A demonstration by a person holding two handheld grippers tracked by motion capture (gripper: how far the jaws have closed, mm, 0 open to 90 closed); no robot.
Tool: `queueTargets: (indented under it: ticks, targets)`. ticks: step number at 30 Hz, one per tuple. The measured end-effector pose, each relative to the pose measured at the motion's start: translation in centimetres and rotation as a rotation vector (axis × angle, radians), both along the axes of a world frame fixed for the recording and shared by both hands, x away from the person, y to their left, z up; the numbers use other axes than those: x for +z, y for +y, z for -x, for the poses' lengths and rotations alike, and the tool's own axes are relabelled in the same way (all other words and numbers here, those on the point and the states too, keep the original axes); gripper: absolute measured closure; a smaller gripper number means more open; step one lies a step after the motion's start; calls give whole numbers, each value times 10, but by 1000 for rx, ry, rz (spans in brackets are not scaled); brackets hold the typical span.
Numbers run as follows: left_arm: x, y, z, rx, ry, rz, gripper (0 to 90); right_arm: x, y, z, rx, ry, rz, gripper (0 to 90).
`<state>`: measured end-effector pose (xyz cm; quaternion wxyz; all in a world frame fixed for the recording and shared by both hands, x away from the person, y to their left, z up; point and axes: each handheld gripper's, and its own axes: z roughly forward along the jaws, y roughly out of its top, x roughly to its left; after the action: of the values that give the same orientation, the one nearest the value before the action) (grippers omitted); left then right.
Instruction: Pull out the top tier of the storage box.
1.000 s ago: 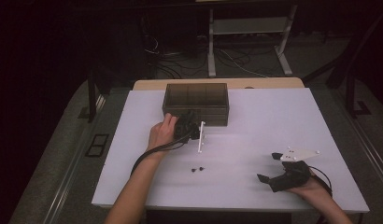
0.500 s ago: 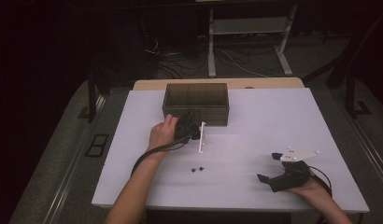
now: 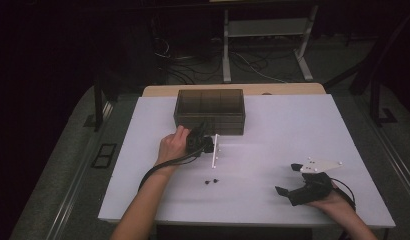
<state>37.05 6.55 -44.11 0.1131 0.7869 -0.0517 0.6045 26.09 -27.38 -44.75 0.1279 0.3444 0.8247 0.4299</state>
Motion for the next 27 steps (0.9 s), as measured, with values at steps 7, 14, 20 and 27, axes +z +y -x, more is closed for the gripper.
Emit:
queueTargets:
  ticks: [7, 14, 20, 27]
  targets:
    - [-6, -6, 2, 1, -59, -41, 781, 0, 0, -1, 0, -1, 0, 4]
    - [-5, -5, -3, 29, -80, -66, 761, 0, 0, 0, 1, -1, 1, 4]
    - [-8, -10, -5, 23, -100, -100, 767, 0, 0, 0, 0, -1, 1, 4]
    - [-9, -10, -6, 41, -106, -113, 794, 0, -1, 0, -1, 1, 0, 4]
